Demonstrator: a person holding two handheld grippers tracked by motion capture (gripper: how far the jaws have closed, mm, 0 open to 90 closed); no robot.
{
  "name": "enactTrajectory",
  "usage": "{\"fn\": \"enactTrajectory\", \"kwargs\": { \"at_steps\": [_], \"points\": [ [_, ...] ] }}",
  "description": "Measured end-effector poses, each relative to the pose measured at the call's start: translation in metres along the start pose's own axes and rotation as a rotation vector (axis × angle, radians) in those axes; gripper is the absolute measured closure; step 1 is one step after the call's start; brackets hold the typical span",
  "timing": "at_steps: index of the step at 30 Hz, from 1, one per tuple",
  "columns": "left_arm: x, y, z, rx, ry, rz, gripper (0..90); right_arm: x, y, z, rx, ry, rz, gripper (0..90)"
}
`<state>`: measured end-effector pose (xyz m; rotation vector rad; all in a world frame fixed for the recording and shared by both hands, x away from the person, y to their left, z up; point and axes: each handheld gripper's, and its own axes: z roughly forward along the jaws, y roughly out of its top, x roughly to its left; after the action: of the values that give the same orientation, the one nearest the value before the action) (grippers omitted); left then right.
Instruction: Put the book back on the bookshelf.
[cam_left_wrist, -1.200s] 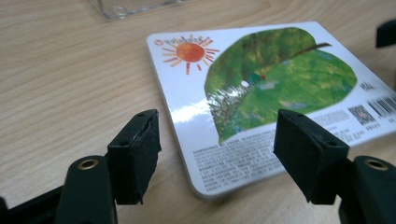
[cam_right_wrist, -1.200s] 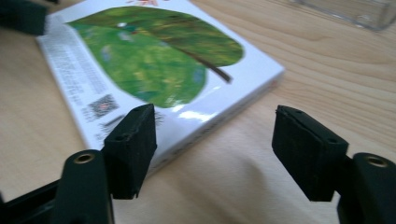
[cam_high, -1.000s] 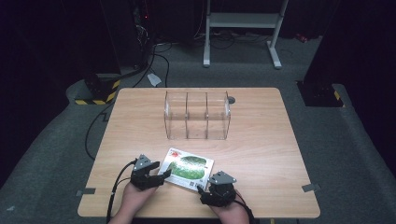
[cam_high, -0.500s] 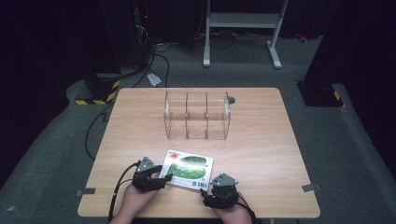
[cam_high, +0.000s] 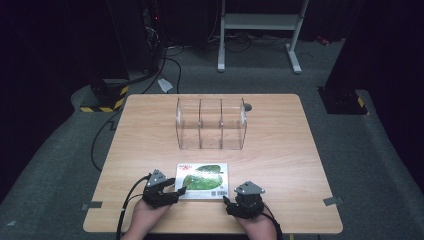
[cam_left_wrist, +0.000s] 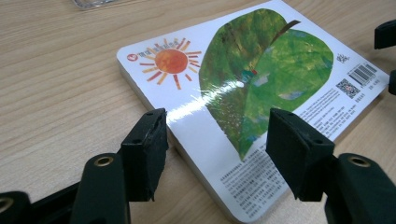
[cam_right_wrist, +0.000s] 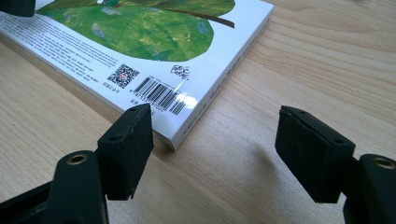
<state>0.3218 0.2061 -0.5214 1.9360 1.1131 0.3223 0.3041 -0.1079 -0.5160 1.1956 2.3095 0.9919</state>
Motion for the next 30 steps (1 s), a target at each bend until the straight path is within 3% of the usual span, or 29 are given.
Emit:
{"fn": "enactTrajectory", "kwargs": {
  "at_steps": [2,8,14,18,21,28,29,30],
  "points": [
    [0.001,0.000,0.001,-0.008,0.008,0.000,38.8,-0.001,0.000,0.000,0.001,0.001,0.008,28.6],
    [0.006,0.004,0.003,-0.054,0.031,-0.057,38.0,0.003,0.000,0.000,-0.014,0.035,0.017,28.4],
    [0.004,0.007,0.008,-0.045,0.046,-0.074,36.3,0.009,0.003,0.004,-0.013,0.045,0.004,27.6],
    [0.003,0.008,0.011,-0.043,0.042,-0.091,34.4,0.014,0.003,0.007,0.005,0.053,-0.003,27.6],
    [0.005,0.007,0.015,-0.027,0.030,-0.141,34.2,0.016,0.003,0.009,0.009,0.059,-0.005,27.6],
    [0.005,0.007,0.016,-0.028,0.033,-0.143,35.9,0.020,0.004,0.013,0.018,0.069,-0.005,27.6],
    [0.005,0.007,0.015,-0.030,0.032,-0.147,36.1,0.020,0.004,0.014,0.016,0.069,-0.017,27.6],
    [0.006,0.007,0.015,-0.035,0.008,-0.176,35.9,0.021,0.004,0.014,0.017,0.073,-0.020,27.6]
  ]
}}
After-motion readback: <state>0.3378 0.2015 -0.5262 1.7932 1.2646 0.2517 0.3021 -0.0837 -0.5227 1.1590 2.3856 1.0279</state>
